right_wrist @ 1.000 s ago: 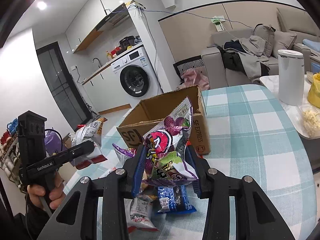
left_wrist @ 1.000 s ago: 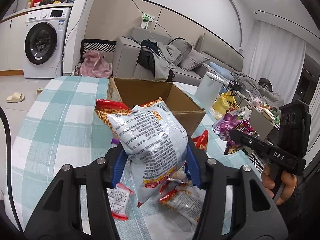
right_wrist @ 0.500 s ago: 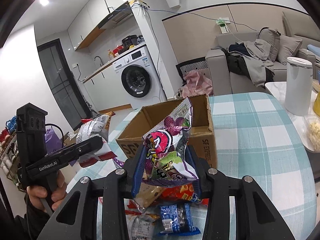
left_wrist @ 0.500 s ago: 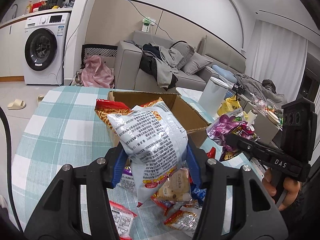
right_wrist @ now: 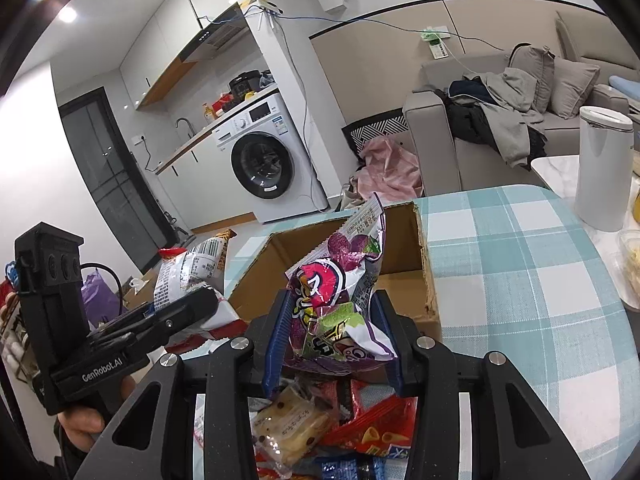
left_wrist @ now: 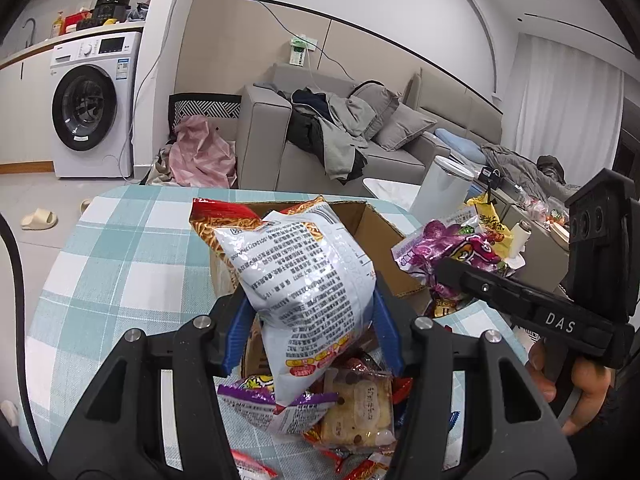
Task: Organize snacks
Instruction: 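Lift both held bags and carry them over the open cardboard box, then open both tools to drop the bags into the box, then withdraw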
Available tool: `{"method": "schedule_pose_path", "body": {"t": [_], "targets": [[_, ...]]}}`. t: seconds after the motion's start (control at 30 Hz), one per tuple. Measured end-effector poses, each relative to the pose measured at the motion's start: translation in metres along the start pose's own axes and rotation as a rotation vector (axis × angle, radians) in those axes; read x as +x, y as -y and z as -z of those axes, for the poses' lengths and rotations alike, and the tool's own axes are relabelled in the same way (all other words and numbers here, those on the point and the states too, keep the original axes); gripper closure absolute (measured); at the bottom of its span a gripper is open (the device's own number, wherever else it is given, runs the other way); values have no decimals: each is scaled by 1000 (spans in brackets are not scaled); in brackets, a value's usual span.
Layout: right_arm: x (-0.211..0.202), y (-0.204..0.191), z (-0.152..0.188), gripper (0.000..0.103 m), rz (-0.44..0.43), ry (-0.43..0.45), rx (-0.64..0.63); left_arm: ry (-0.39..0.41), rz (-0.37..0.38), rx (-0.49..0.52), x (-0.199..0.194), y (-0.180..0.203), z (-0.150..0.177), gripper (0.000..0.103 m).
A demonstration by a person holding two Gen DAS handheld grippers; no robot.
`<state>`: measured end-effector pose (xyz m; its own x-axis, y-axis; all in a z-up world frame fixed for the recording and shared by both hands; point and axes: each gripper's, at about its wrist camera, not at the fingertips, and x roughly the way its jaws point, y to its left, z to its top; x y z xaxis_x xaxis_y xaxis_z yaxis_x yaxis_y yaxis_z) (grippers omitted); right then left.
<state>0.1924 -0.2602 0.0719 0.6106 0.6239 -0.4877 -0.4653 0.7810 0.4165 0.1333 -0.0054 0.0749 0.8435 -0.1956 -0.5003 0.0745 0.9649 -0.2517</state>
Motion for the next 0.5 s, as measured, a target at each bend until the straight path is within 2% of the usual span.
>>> {"method": "schedule_pose_path", "body": {"t": [0.5], "targets": [[35, 9, -13, 62, 37, -42, 18, -18, -31, 8, 45, 2, -5, 52]]}}
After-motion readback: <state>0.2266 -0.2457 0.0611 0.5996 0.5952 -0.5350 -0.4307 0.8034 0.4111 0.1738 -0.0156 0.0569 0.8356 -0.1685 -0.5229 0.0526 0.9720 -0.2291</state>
